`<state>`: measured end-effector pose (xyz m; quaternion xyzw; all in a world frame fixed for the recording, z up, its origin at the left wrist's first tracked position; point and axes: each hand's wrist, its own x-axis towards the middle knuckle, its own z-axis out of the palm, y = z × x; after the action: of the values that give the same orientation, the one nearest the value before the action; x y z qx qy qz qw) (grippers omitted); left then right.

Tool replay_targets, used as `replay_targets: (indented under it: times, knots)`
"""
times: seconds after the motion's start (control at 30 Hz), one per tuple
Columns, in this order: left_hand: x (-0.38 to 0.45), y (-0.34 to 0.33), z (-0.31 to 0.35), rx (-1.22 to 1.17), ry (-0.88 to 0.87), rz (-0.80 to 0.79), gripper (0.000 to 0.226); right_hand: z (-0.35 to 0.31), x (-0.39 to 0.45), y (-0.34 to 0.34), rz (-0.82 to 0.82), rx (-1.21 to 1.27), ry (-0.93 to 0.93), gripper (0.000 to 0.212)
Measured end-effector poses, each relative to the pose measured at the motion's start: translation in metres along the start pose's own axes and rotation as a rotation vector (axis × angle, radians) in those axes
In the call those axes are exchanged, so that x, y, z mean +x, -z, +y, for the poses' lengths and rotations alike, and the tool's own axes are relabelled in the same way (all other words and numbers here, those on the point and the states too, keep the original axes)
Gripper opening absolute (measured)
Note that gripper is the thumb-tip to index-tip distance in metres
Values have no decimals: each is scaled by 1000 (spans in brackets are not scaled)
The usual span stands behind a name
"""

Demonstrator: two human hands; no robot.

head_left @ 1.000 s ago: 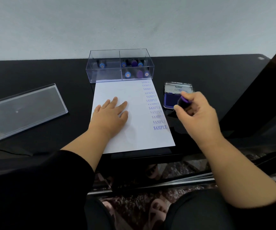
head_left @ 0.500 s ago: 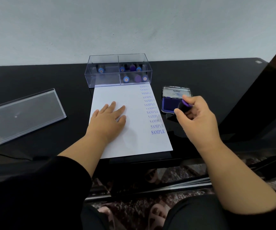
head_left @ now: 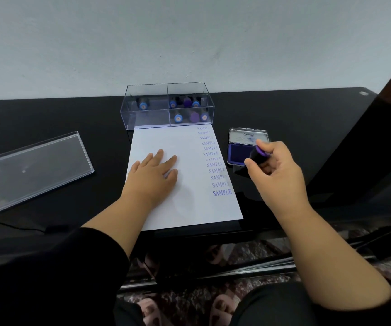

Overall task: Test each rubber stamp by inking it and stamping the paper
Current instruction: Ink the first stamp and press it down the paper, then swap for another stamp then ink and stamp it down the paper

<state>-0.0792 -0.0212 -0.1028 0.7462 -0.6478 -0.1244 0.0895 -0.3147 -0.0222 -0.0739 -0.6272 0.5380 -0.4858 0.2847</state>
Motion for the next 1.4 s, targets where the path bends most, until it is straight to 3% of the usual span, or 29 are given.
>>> replay_targets:
  times: [0.3,0.47,0.57,0.8,0.93,1.13,1.27,1.4]
  knots:
    - [-1,1,0,6,13,-15,48,-4,2,0,6,-37,-28,33]
    - [0,3,1,71,75,-56,54,-17,13,-1,-11,-66,-55,51]
    - [3,5,3,49,101,-70,56,-27,28,-7,-45,-94,-54,46]
    - [41,22,-4,-14,204,34,58,-55,79,-41,-220,-156,9,27]
    - [71,43,-16,-43,222,169,60,-72,121,-71,-307,-206,105,27]
    - [123,76,-45,8,182,242,57,-95,180,-125,-379,-253,164,26]
    - [154,89,-59,63,136,210,54,-98,202,-159,-466,-224,148,34]
    - [175,94,-68,83,139,95,53,-94,213,-186,-585,-322,154,28]
